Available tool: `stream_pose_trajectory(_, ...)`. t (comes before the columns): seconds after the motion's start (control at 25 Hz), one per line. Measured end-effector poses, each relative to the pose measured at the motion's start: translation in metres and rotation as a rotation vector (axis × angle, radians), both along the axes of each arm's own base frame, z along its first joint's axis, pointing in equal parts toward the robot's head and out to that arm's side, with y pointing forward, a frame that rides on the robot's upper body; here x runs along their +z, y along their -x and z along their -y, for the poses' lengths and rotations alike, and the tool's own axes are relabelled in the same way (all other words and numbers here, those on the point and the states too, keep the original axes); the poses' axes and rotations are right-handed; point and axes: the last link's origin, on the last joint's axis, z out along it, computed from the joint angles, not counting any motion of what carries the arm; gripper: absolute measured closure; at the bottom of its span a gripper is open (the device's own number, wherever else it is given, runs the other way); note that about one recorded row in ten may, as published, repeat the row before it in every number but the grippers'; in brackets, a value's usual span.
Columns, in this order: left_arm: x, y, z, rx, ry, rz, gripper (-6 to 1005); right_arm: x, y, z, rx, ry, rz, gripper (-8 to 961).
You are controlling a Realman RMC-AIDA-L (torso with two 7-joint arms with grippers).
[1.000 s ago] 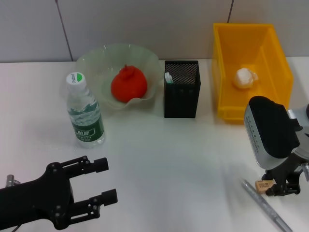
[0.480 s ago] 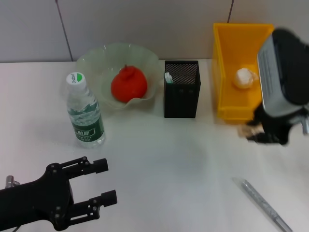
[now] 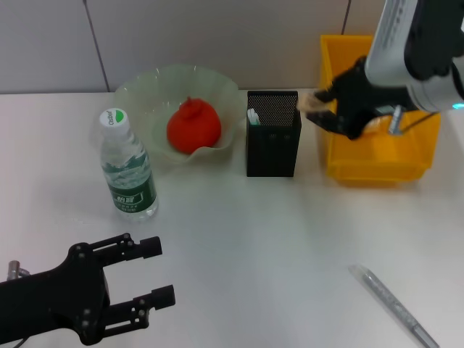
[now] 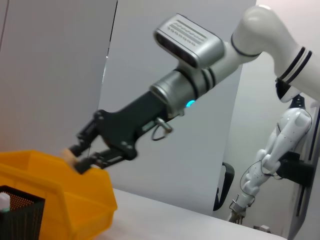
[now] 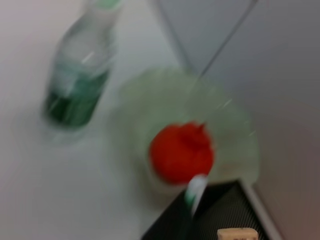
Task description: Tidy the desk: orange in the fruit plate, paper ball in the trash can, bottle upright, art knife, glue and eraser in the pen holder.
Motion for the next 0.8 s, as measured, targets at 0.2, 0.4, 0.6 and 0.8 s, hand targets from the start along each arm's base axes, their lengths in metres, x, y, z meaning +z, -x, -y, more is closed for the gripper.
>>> stream_pose_trajectory(0.2, 0.001, -0.002, -0.002, -0.012, -0.001, -0.006, 300, -0.017, -0.006, -0.020, -0.053, -0.045, -0.121, 632)
stream_pose_trajectory(0.4, 0.001, -0.004, -0.005, -0.022, 0.001, -0.007, 300, -0.037, -0.014, -0.035, -0.086, -0.050, -0.181, 619)
stream_pose_trajectory(0.6, 0.001, -0.004, -0.005, -0.024, 0.000, -0.007, 300, -0.045, -0.015, -0.038, -0.069, -0.046, -0.218, 607)
stream_pose_trajectory(0.8, 0.001, -0.003, -0.004, -0.020, 0.000, -0.007, 300, -0.048, -0.021, -0.043, -0.096, -0.069, -0.232, 595)
